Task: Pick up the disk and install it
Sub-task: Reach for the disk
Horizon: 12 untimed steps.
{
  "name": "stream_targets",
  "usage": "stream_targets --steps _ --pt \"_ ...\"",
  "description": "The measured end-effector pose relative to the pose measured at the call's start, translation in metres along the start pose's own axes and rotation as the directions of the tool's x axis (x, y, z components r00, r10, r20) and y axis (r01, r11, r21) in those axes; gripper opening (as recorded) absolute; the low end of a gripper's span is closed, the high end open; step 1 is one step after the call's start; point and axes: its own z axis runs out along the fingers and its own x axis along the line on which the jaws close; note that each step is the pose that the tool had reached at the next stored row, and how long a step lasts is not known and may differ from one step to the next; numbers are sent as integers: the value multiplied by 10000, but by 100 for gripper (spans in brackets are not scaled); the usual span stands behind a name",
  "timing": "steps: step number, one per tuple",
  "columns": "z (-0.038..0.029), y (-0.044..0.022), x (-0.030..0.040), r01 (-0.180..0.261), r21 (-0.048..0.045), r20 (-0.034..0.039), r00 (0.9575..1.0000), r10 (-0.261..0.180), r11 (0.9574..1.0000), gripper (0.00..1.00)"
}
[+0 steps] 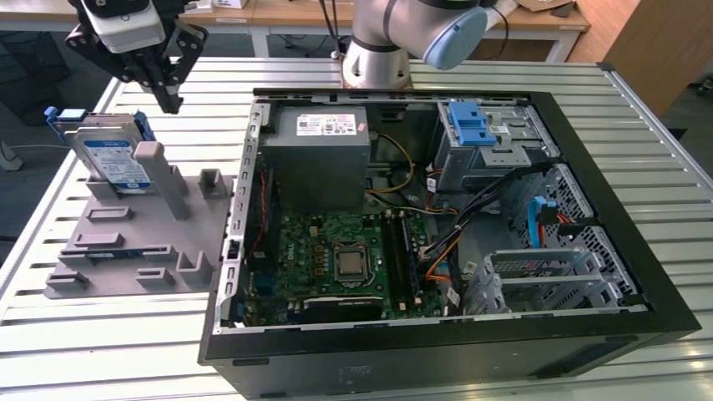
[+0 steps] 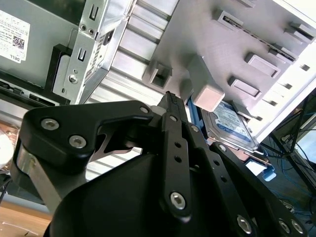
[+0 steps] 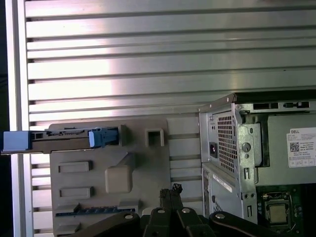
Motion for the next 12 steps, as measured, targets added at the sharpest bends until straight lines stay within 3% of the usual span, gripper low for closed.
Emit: stream_targets --steps 12 --pt "11 -3 42 0 0 -1 10000 0 10000 11"
